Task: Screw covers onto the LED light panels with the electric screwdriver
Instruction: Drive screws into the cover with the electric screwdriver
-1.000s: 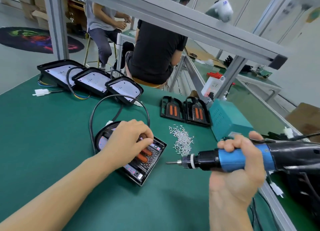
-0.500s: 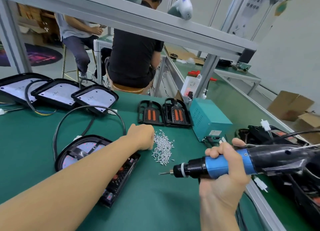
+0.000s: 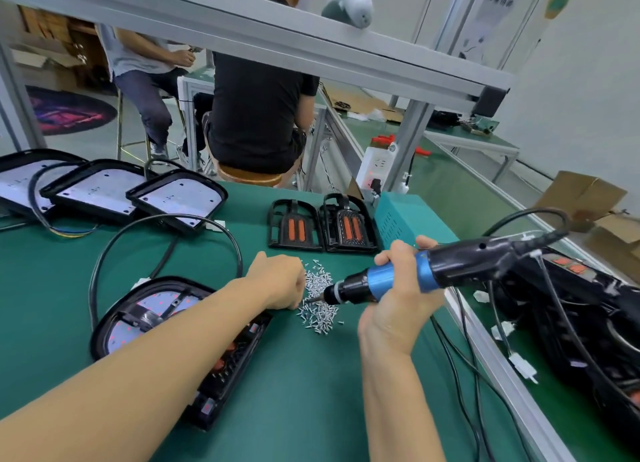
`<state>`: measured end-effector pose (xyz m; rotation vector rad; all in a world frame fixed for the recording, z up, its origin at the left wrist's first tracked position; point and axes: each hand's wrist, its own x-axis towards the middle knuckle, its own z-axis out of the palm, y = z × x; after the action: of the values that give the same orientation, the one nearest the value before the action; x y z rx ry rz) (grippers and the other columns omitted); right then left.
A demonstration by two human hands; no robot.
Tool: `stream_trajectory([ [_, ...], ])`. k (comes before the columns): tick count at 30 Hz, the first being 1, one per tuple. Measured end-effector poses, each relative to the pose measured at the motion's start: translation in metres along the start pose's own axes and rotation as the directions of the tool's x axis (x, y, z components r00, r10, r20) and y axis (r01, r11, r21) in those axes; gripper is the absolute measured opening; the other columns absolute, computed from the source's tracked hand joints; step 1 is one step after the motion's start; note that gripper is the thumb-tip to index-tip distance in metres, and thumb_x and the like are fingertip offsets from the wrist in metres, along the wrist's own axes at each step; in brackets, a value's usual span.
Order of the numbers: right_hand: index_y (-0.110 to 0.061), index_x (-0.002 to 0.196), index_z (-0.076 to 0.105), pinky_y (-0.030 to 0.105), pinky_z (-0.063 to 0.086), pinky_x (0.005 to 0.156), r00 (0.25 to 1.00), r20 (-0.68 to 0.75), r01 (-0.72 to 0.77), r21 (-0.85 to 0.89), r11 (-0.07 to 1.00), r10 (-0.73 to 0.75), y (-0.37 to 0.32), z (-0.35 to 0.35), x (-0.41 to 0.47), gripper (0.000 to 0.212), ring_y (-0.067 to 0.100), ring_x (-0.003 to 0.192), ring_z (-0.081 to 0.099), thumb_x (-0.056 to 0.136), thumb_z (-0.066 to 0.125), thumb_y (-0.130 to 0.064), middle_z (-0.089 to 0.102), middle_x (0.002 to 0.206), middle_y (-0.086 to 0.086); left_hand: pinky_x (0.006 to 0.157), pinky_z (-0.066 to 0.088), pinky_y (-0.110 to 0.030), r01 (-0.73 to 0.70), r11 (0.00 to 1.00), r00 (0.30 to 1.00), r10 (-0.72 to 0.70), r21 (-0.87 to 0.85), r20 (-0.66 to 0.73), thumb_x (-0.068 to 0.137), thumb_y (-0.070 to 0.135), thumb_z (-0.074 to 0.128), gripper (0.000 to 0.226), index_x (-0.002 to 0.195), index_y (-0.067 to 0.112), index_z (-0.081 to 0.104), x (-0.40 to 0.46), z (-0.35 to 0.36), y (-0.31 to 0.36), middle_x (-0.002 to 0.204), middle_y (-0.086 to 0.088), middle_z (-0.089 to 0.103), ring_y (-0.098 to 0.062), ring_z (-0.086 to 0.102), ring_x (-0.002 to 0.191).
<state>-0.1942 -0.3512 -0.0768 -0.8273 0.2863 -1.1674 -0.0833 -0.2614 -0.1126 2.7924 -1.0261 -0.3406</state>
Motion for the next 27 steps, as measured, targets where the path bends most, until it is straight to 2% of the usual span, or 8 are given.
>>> stream_trajectory([
  [6,-0.019,0.093,0.059,0.022,0.053,0.068,0.999,0.036,0.000,-0.075,0.997,0.002,0.025,0.003,0.007,0.027,0.013,0.054,0.058,0.071,0.069,-0.006,0.056,0.065,0.004,0.084,0.026,-0.036,0.007,0.999,1.000,-0.007,0.044,0.008,0.077,0.011,0.065,0.014,0.074,0.025,0.065,-0.001,0.000,-0.003,0.092,0.002,0.071,-0.020,0.060,0.089],
  [11,-0.019,0.091,0.059,0.021,0.053,0.067,0.997,0.075,0.020,-0.135,0.991,-0.010,0.034,0.006,0.001,0.026,0.011,0.055,0.058,0.071,0.069,-0.005,0.058,0.062,-0.002,0.093,0.028,-0.038,0.031,0.999,1.000,-0.031,0.032,0.005,0.077,0.012,0.067,0.011,0.078,0.023,0.070,-0.006,-0.004,-0.002,0.093,0.002,0.071,-0.020,0.060,0.090],
  [14,-0.017,0.091,0.058,0.021,0.052,0.070,0.993,0.111,0.051,-0.154,0.987,-0.034,0.030,0.007,-0.002,0.025,0.011,0.056,0.058,0.072,0.068,-0.006,0.059,0.060,-0.003,0.096,0.027,-0.039,0.037,0.997,0.999,-0.036,0.061,-0.011,0.080,0.010,0.064,0.015,0.069,0.019,0.058,-0.011,-0.006,0.002,0.091,-0.001,0.070,-0.023,0.059,0.092],
  [20,-0.019,0.091,0.052,0.031,0.044,0.071,0.970,0.210,0.143,-0.099,0.985,-0.120,0.009,0.022,-0.013,0.024,0.014,0.059,0.052,0.077,0.060,-0.002,0.057,0.061,-0.011,0.105,0.024,-0.045,0.006,0.994,0.997,0.002,0.109,-0.079,0.086,0.003,0.050,0.034,0.059,0.015,0.034,-0.020,-0.011,0.006,0.059,0.002,0.039,-0.018,0.037,0.059],
  [22,-0.014,0.090,0.051,0.024,0.044,0.067,0.964,0.266,0.056,-0.104,0.993,-0.026,-0.007,0.028,-0.009,0.018,0.008,0.054,0.052,0.086,0.054,0.003,0.055,0.063,-0.005,0.101,0.026,-0.044,-0.012,0.995,0.988,0.027,0.103,-0.152,0.085,0.001,0.048,0.035,0.058,0.016,0.032,-0.025,-0.015,0.001,0.057,0.001,0.035,-0.019,0.033,0.058],
  [23,-0.005,0.086,0.053,0.017,0.044,0.061,0.936,0.327,-0.080,-0.166,0.983,0.132,-0.014,0.030,-0.002,0.016,0.005,0.050,0.053,0.090,0.049,0.009,0.055,0.059,-0.007,0.097,0.026,-0.042,-0.007,0.996,0.980,0.025,0.093,-0.197,0.086,0.002,0.048,0.035,0.057,0.016,0.033,-0.030,-0.017,-0.002,0.057,0.001,0.035,-0.020,0.034,0.059],
  [25,0.015,0.075,0.056,0.015,0.044,0.058,0.799,0.420,-0.346,-0.264,0.900,0.430,-0.025,0.036,0.004,0.025,-0.001,0.049,0.054,0.092,0.039,0.020,0.054,0.045,-0.015,0.087,0.025,-0.039,0.034,0.997,0.958,-0.011,0.075,-0.288,0.088,0.006,0.048,0.033,0.059,0.017,0.038,-0.043,-0.023,-0.010,0.060,0.001,0.041,-0.022,0.039,0.065],
  [27,0.004,0.060,0.061,0.014,0.041,0.054,0.790,0.449,-0.351,-0.229,0.908,0.418,-0.024,0.047,-0.003,0.047,0.000,0.044,0.051,0.094,0.032,0.018,0.050,0.041,-0.014,0.079,0.021,-0.038,0.091,0.995,0.923,-0.070,0.036,-0.378,0.091,0.013,0.047,0.025,0.067,0.019,0.049,-0.060,-0.027,-0.021,0.068,0.000,0.052,-0.023,0.042,0.074],
])
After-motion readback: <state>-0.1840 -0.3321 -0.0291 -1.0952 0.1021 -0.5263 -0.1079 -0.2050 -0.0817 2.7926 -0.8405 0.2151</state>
